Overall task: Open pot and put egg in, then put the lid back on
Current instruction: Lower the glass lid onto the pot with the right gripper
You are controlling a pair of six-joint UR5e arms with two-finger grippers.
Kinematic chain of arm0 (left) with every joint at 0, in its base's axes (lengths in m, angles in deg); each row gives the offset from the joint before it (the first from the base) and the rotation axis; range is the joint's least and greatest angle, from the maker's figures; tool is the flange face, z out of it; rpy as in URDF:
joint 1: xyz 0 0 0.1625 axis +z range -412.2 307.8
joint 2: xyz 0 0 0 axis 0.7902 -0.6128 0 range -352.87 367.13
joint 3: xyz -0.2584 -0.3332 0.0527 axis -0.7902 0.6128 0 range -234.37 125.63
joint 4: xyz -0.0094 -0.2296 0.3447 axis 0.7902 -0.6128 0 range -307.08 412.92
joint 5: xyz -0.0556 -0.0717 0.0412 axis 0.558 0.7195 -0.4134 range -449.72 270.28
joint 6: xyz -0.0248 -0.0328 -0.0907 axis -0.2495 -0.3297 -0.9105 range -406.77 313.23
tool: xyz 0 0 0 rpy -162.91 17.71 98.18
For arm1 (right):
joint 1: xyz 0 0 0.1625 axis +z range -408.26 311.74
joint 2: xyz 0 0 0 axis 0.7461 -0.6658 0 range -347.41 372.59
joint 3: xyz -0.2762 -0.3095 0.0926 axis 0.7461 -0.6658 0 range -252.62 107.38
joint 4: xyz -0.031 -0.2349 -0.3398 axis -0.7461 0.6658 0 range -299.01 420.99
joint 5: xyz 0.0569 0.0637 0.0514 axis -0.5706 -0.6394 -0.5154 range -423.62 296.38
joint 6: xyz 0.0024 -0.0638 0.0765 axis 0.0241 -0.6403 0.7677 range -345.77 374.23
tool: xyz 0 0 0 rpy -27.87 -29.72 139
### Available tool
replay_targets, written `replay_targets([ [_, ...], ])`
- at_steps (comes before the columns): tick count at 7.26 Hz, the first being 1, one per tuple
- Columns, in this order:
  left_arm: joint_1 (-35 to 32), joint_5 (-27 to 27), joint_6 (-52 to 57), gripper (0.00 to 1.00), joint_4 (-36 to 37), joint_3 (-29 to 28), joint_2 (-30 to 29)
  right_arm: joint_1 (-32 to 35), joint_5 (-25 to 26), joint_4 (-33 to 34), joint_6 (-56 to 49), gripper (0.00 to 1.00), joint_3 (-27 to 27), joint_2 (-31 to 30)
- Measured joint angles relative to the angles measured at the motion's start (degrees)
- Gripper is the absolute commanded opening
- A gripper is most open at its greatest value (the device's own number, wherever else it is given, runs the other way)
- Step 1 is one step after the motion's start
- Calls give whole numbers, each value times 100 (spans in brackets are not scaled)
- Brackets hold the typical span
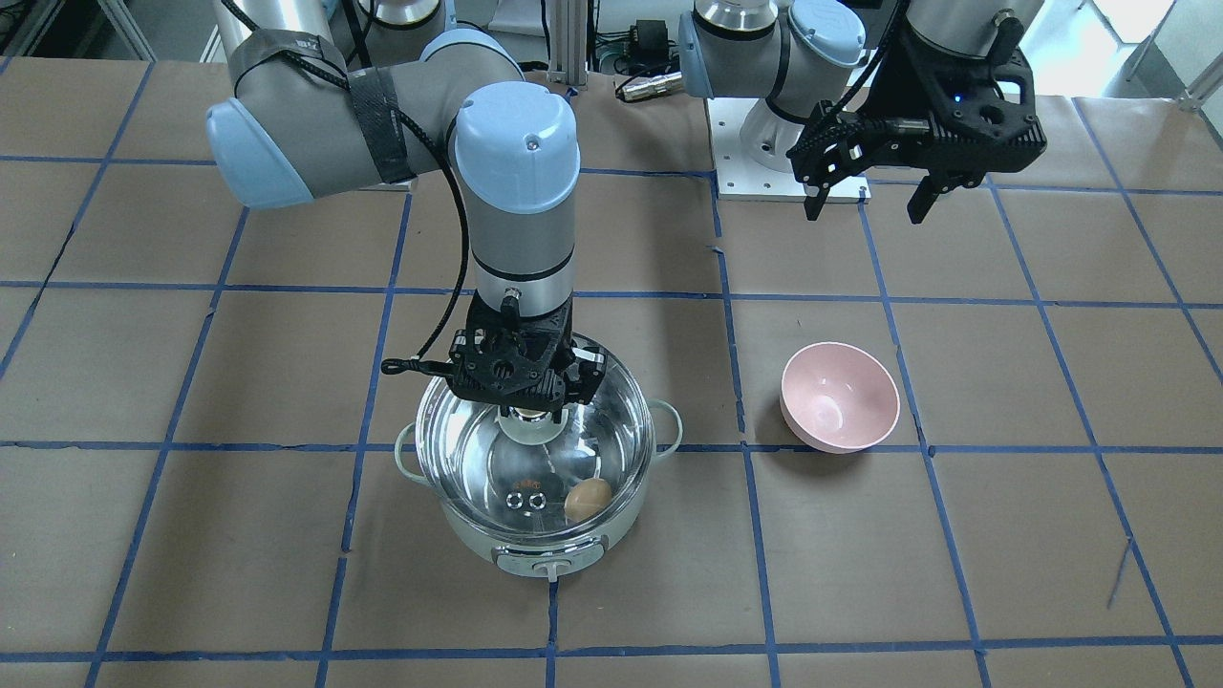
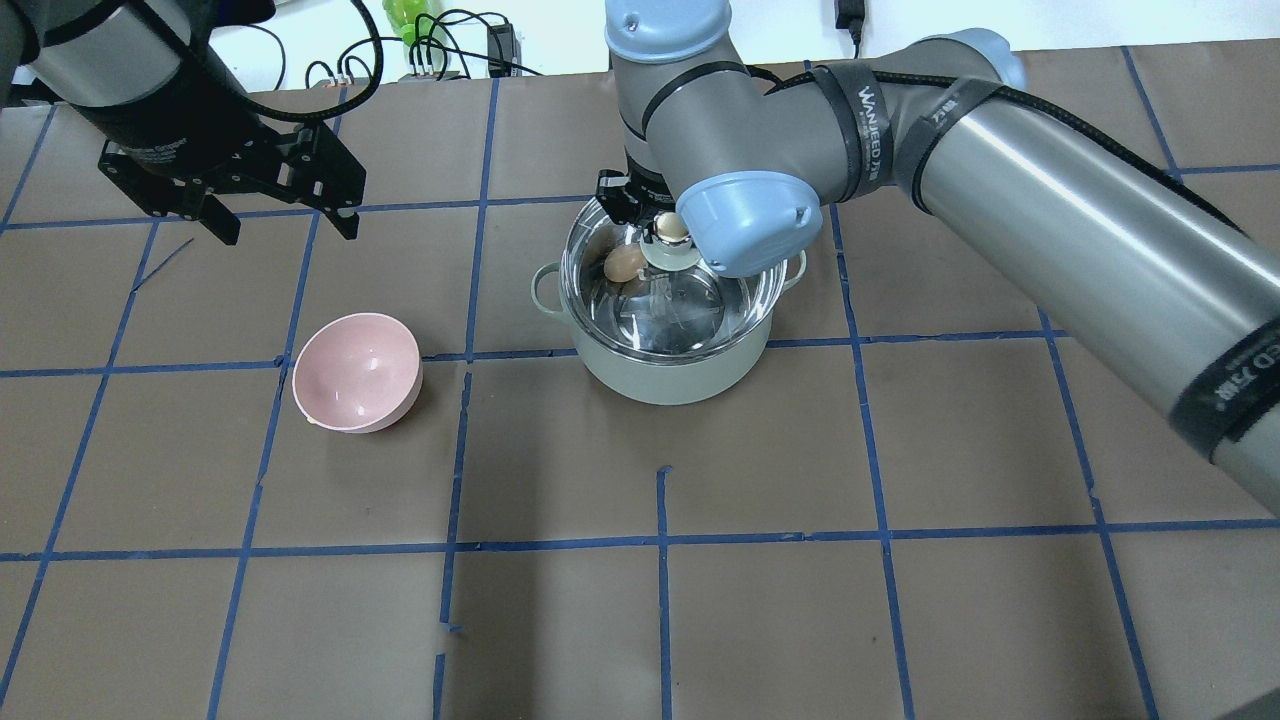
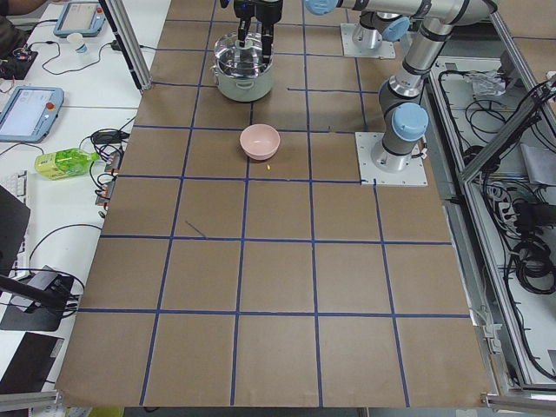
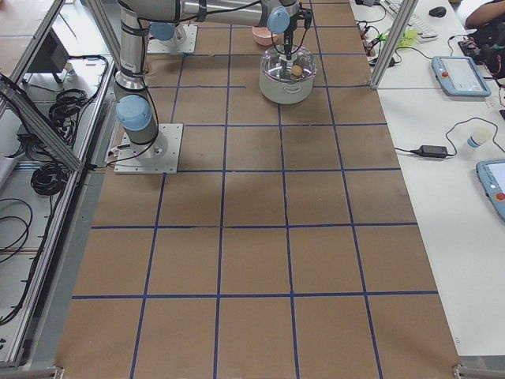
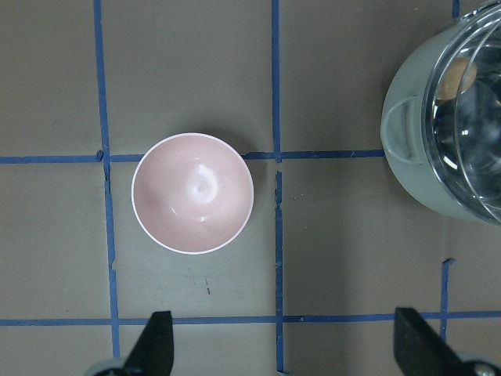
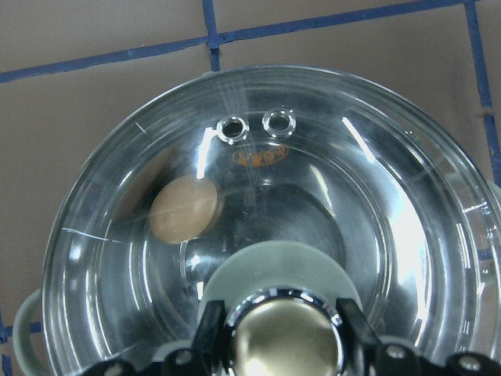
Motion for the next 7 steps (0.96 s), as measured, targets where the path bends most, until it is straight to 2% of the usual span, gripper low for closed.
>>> replay_targets([
  [7, -5, 5, 0, 100, 4, 9, 4, 0, -64, 151, -13, 4, 19, 101],
])
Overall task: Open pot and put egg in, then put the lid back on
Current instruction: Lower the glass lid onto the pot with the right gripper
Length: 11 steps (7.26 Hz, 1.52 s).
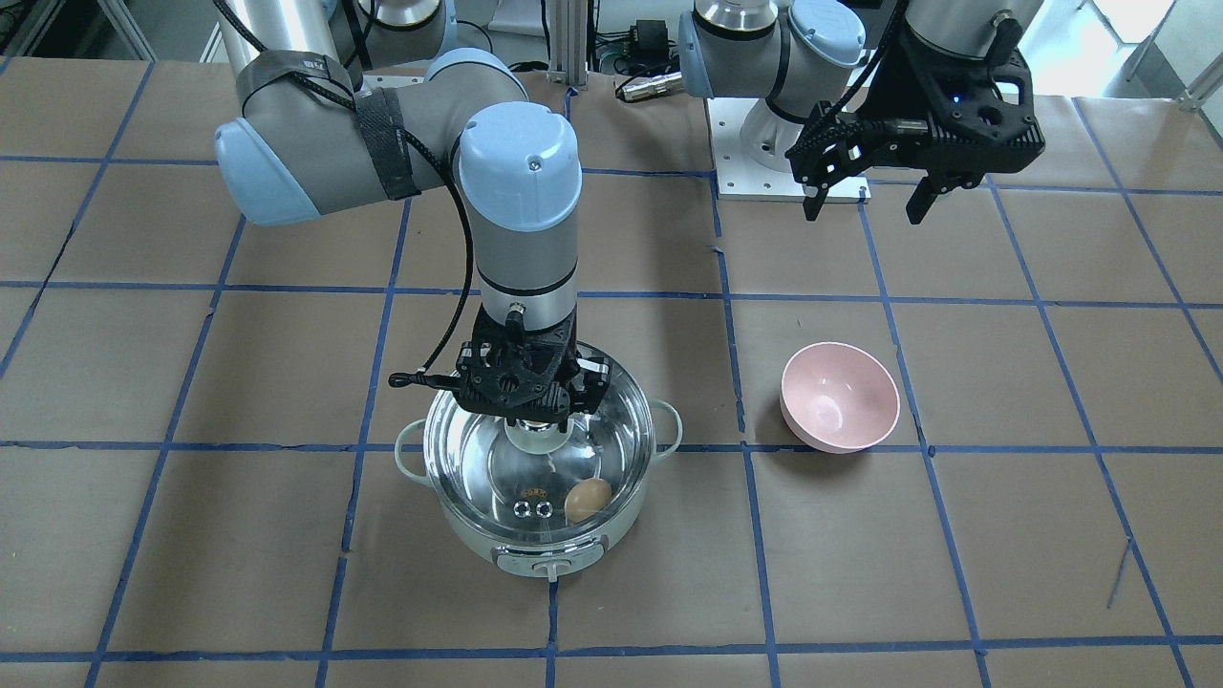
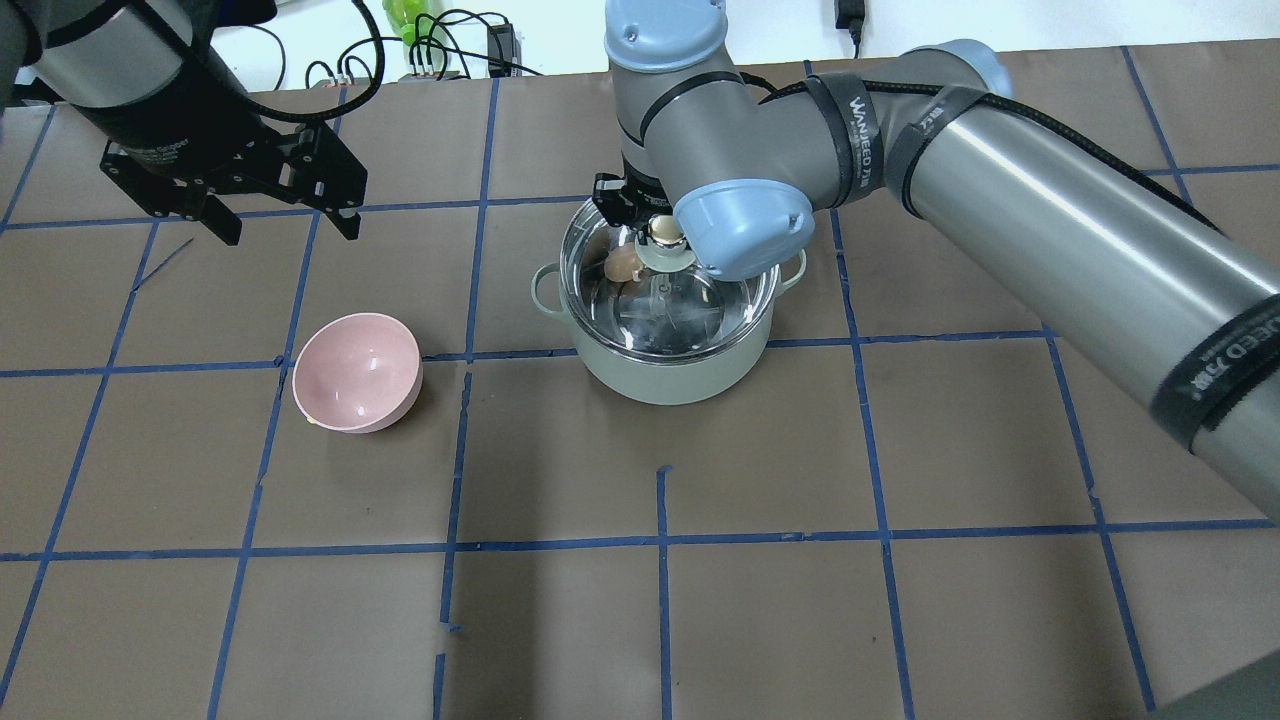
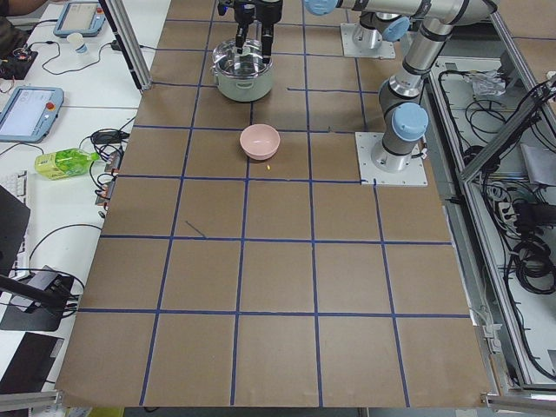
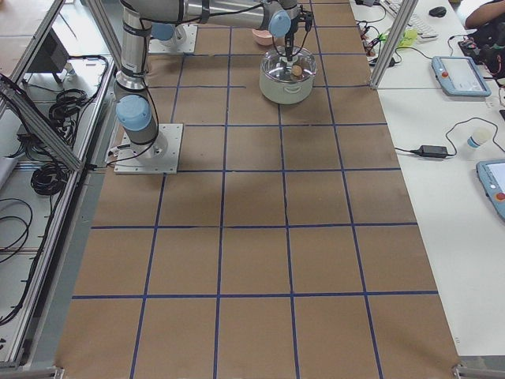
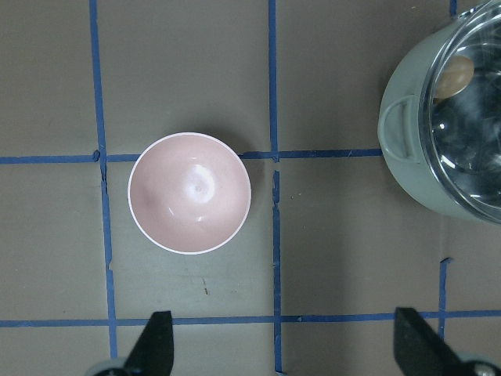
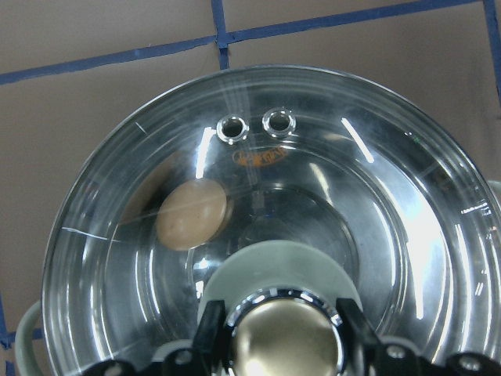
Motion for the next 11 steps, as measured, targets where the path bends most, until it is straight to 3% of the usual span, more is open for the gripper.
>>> replay_targets([
  [11, 0, 0, 0, 100, 2, 1, -5, 0, -176, -10, -57, 4, 43, 2],
])
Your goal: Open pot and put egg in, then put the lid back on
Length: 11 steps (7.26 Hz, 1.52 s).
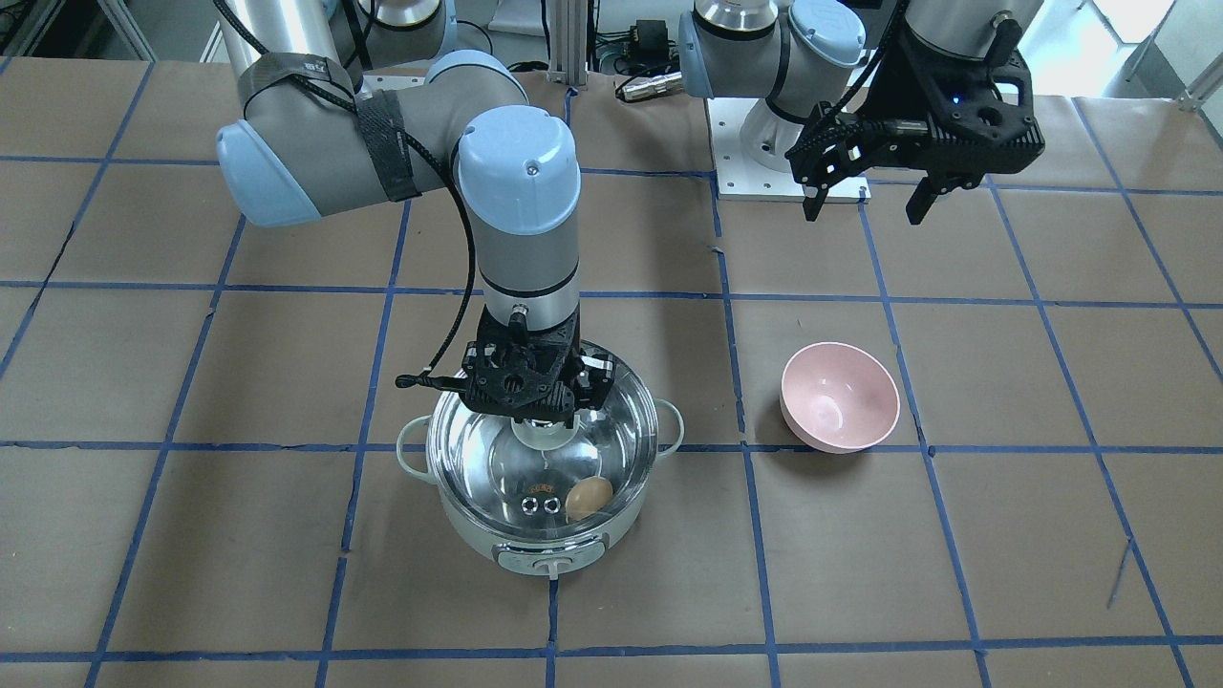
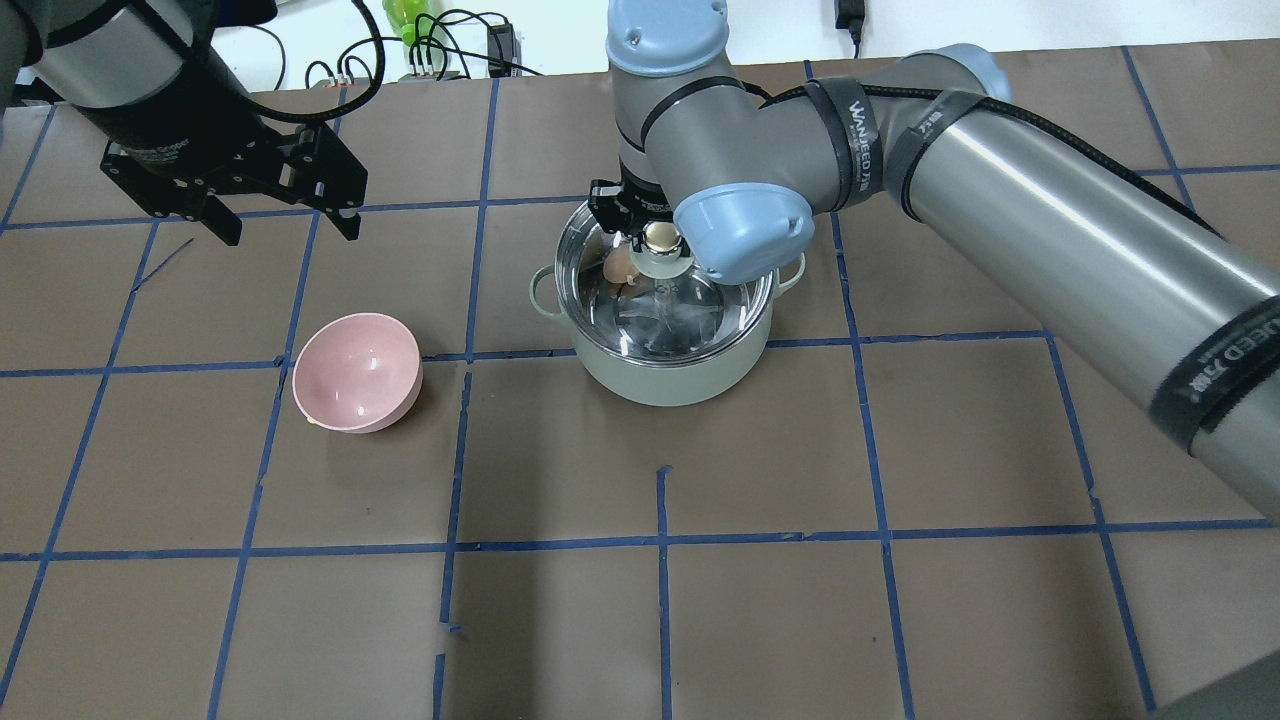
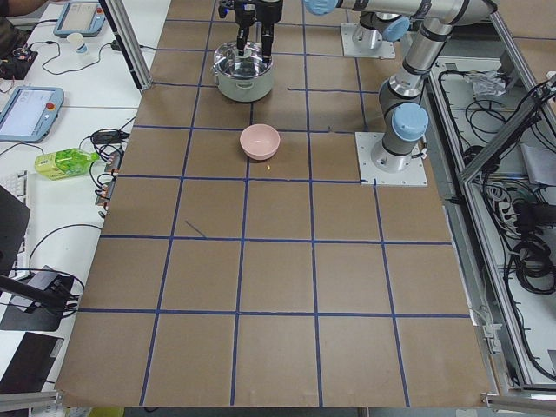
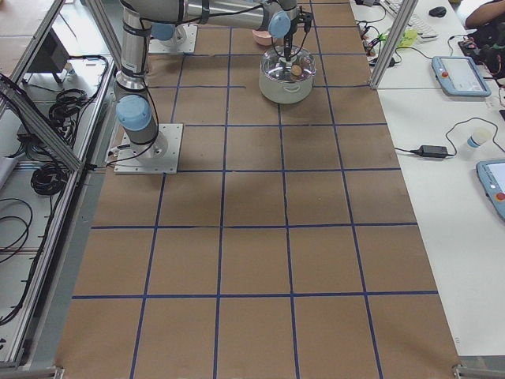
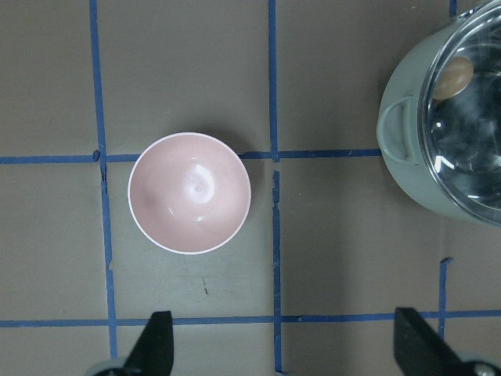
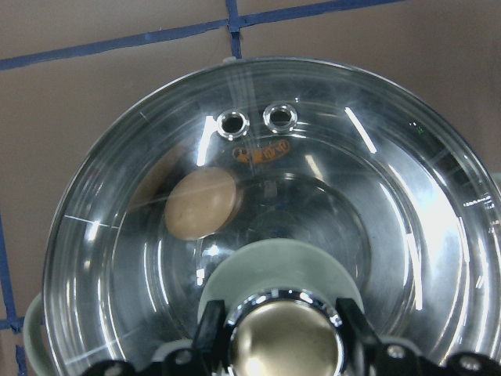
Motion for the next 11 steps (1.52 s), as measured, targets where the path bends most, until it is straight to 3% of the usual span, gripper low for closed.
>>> replay_targets([
  [6, -3, 0, 0, 100, -2, 3, 2, 1, 215, -28, -298, 7, 44, -12],
  [7, -6, 0, 0, 100, -4, 4, 2, 1, 222, -30, -297, 62, 48, -12],
  [8, -7, 0, 0, 100, -5, 4, 0, 0, 207, -23, -294, 100, 49, -10],
  [11, -9, 0, 0, 100, -5, 8, 5, -11, 185, -28, -306, 100, -35, -105],
])
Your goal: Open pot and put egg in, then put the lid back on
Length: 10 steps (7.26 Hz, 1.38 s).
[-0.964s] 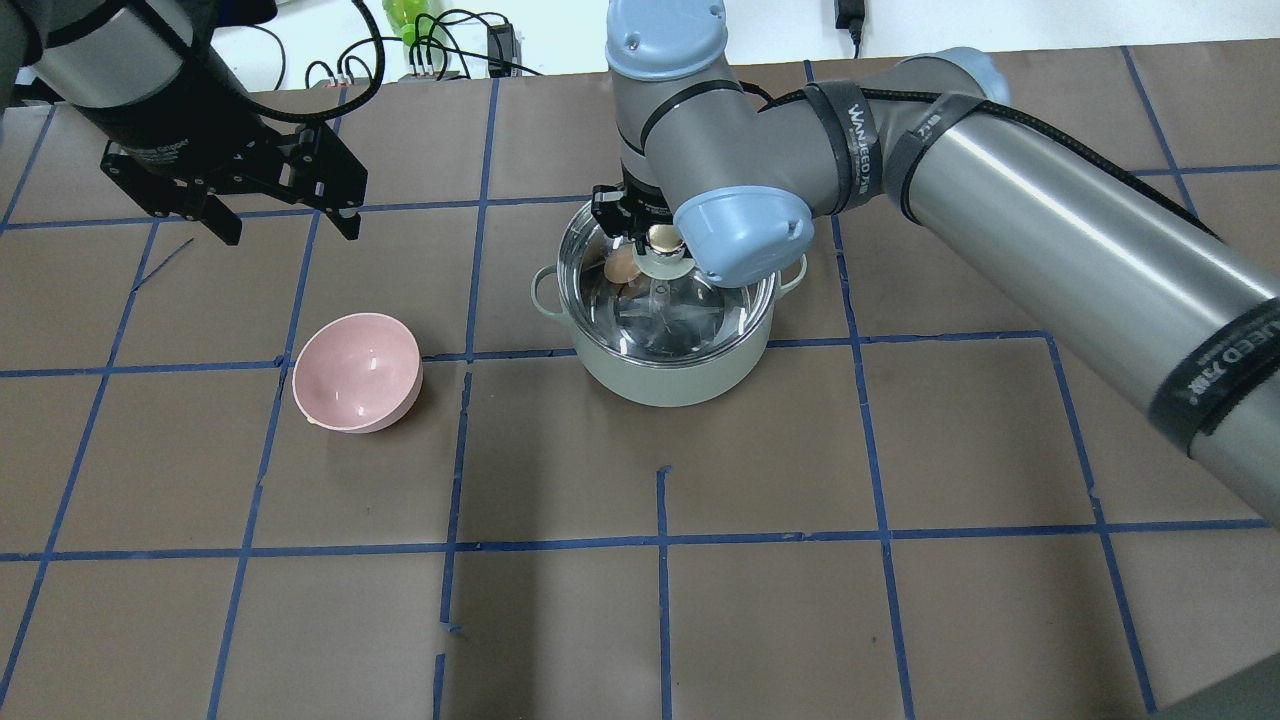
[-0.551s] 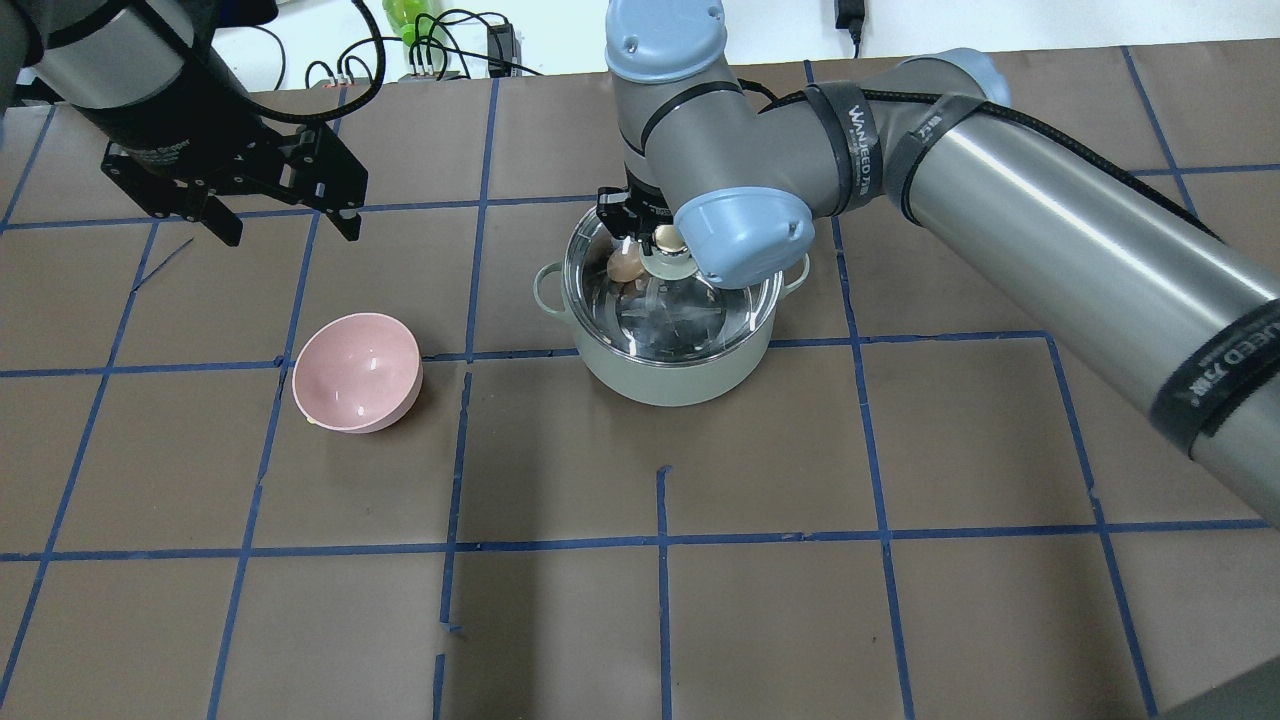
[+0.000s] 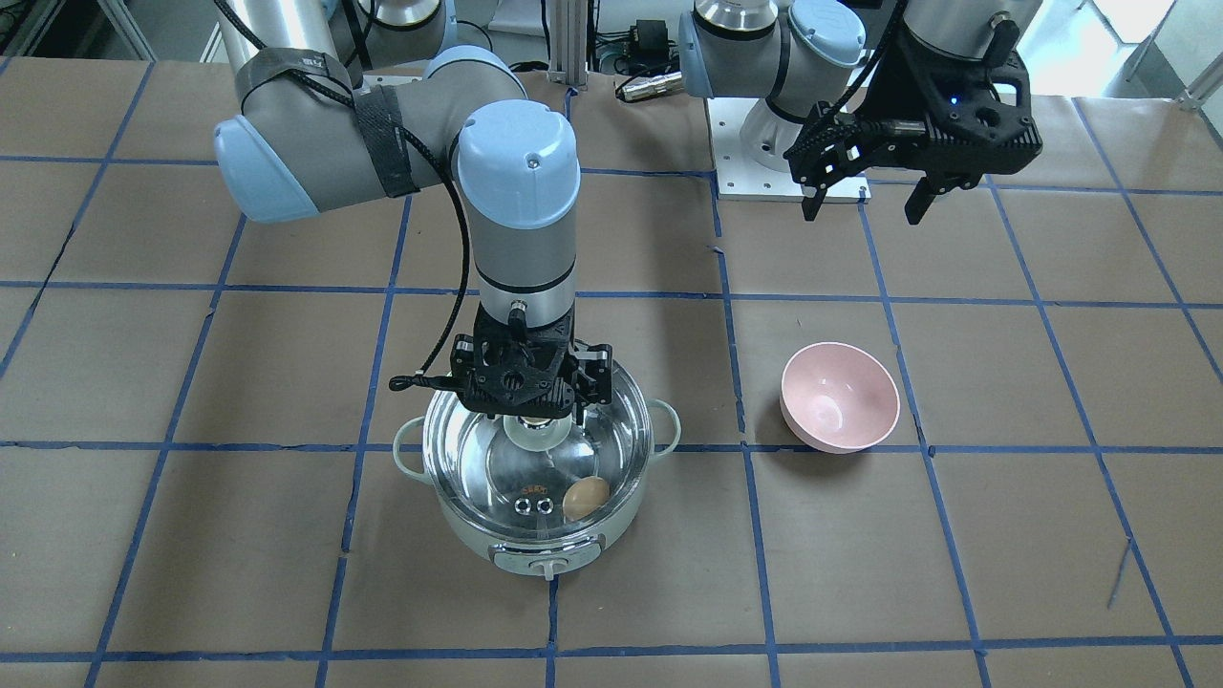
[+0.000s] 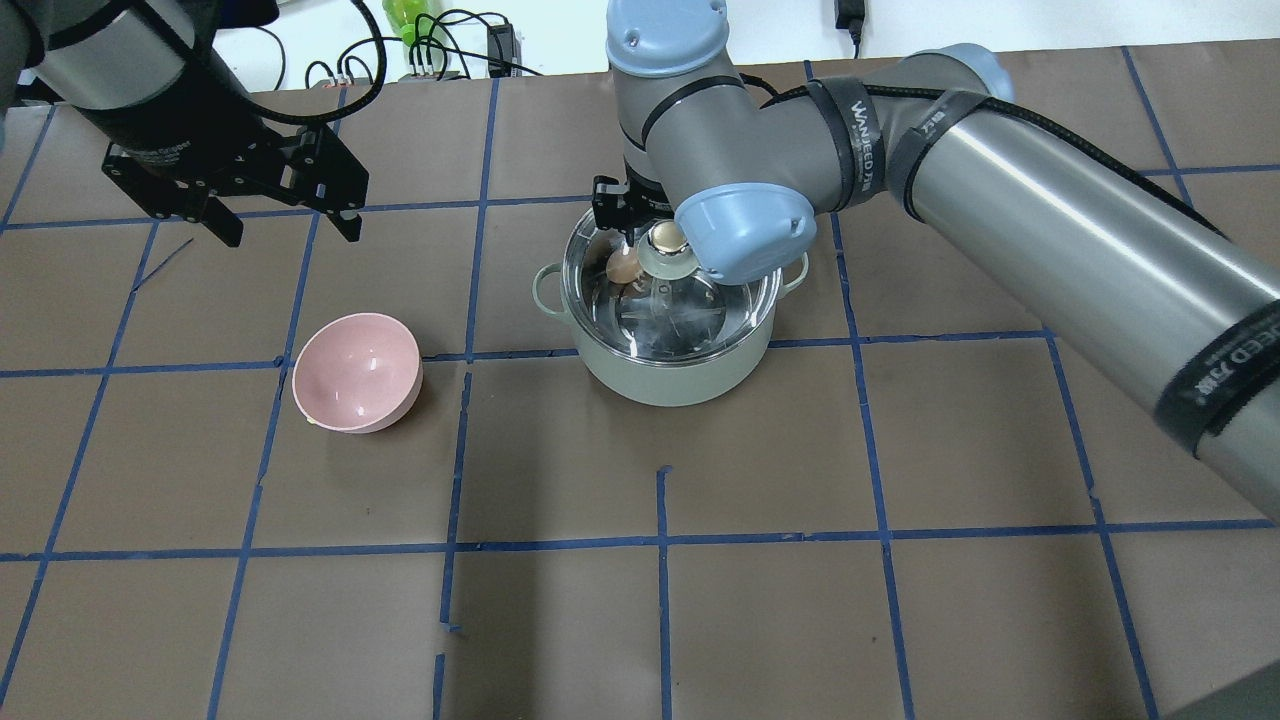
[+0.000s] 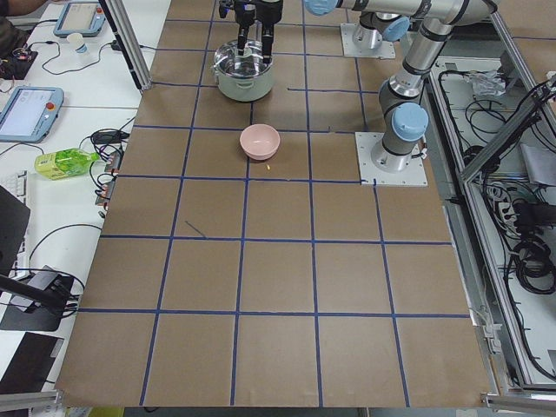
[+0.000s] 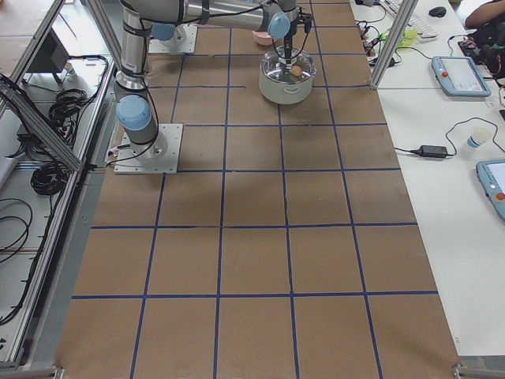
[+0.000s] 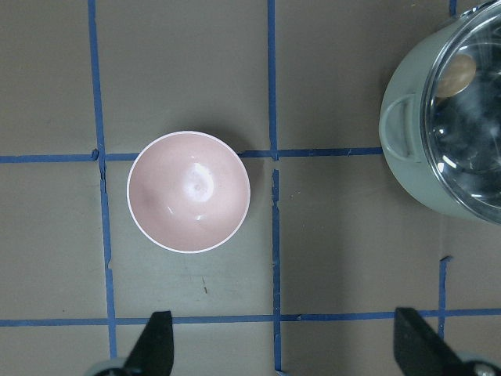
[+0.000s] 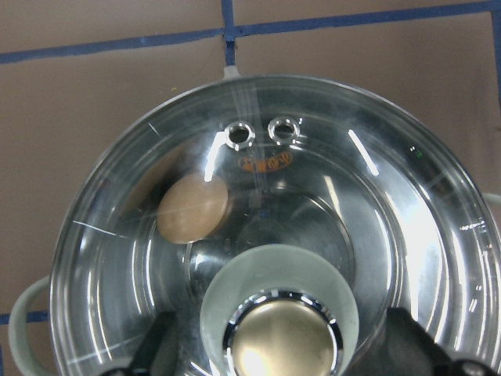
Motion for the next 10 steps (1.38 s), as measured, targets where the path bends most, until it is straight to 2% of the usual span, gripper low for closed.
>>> replay_targets([
  [2, 0, 0, 0, 100, 0, 0, -4, -188, -70, -360, -312, 100, -81, -497],
  [4, 0, 0, 0, 100, 0, -5, -7, -983, -465, -1497, -1156, 100, -52, -1403],
  [6, -8, 0, 0, 100, 6, -3, -8, -1720, -545, -2601, -2006, 100, 79, -2102],
  [8, -18, -5, -6, 100, 3, -3, -5, -1938, -555, -2849, -2135, 100, 161, -2333],
  [10, -30, -50, -8, 100, -11, 2, -10, -1936, -474, -2775, -2138, 100, 177, -2367],
])
